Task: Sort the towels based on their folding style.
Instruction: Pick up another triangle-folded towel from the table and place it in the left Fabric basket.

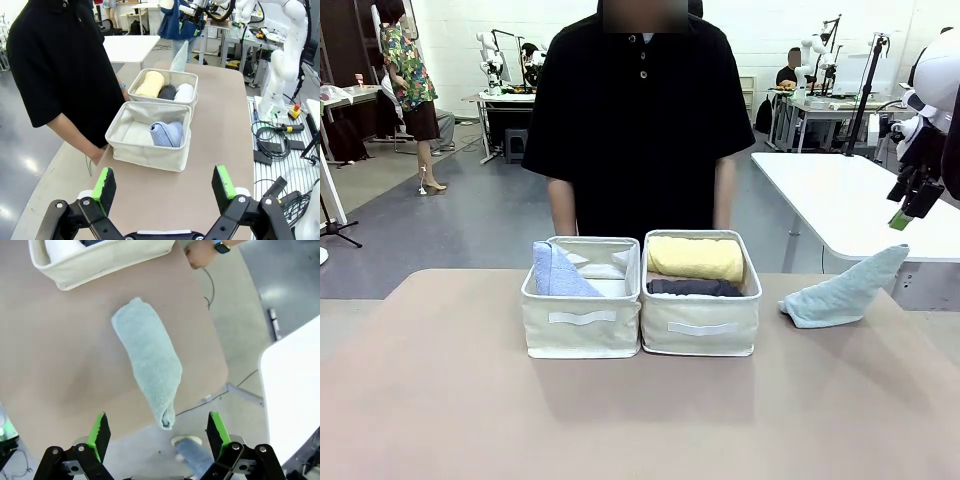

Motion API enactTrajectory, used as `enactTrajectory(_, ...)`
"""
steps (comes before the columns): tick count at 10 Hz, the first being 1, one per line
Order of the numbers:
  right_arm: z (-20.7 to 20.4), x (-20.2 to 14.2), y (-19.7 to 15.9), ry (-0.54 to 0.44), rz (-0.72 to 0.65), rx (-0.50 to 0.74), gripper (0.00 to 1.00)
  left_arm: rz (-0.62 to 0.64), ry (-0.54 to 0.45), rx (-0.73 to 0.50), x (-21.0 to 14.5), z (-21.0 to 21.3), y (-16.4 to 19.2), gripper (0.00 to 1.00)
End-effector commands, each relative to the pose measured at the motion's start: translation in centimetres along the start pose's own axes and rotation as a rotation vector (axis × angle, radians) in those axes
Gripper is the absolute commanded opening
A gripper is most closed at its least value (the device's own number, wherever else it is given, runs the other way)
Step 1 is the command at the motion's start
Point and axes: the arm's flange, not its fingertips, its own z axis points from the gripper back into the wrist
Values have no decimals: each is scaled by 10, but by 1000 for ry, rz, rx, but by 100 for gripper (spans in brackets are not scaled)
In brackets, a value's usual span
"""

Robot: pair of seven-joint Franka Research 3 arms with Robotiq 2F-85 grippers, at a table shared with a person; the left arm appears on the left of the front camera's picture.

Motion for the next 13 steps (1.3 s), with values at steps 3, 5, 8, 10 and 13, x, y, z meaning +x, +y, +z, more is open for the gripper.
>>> enactTrajectory(3, 6, 0, 1, -2, -1, -9, 100, 1, 0, 13, 1, 0, -3, 100)
enactTrajectory(5, -11, -24, -8, -84, 283, 96, 100, 1, 0, 13, 1, 0, -3, 100)
enactTrajectory(8, -36, -29, -20, -36, 317, 163, 100, 1, 0, 13, 1, 0, -3, 100)
enactTrajectory(10, -58, -27, -28, 0, 280, 170, 100, 1, 0, 13, 1, 0, -3, 100)
enactTrajectory(13, -86, -19, -30, 54, 280, 171, 100, 1, 0, 13, 1, 0, -3, 100)
